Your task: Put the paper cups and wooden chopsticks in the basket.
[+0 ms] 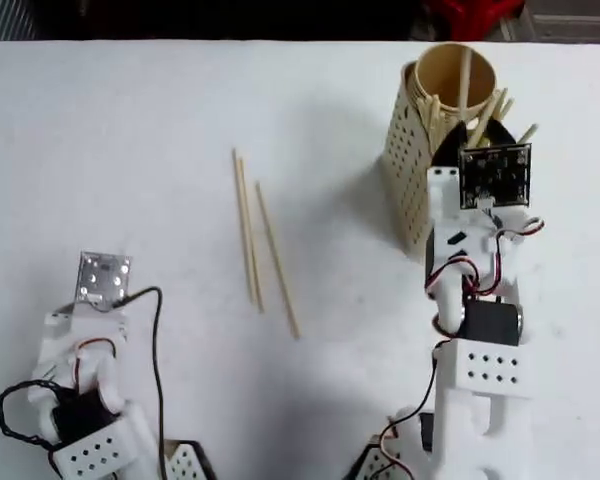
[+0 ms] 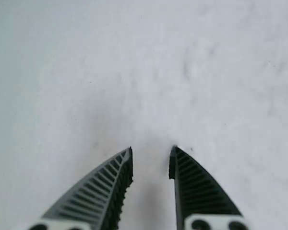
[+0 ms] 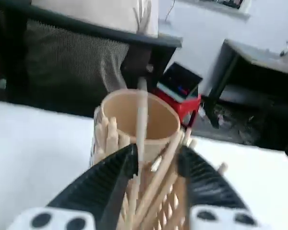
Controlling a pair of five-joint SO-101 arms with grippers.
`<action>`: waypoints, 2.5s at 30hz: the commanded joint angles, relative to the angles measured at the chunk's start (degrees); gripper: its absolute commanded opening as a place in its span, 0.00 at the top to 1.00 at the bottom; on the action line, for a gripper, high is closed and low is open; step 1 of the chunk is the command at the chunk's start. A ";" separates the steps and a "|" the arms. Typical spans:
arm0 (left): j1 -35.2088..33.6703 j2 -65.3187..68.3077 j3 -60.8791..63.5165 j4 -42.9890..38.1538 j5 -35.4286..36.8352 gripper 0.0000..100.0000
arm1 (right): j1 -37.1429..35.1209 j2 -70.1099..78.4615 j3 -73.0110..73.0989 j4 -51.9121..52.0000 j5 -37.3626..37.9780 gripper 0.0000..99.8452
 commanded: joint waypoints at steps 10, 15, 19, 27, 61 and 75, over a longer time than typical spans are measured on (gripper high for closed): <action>-0.40 -0.40 -0.18 0.35 -0.26 0.86 | 1.63 -20.26 -11.96 25.19 0.18 0.87; -0.40 -0.40 -0.18 0.35 -0.26 0.86 | -6.29 -10.68 -27.78 37.32 0.00 0.88; -0.40 -0.40 -0.18 0.35 -0.26 0.86 | -16.57 2.86 -38.24 48.48 -0.09 0.84; -0.40 -0.40 -0.18 0.35 -0.26 0.86 | -35.56 33.98 -40.79 51.30 -4.13 0.84; -0.40 -0.40 -0.18 0.35 -0.26 0.86 | -35.03 75.21 -40.79 34.33 -4.13 0.99; -0.40 -0.40 -0.18 0.35 -0.26 0.86 | -34.77 32.48 -30.15 41.98 -7.38 0.98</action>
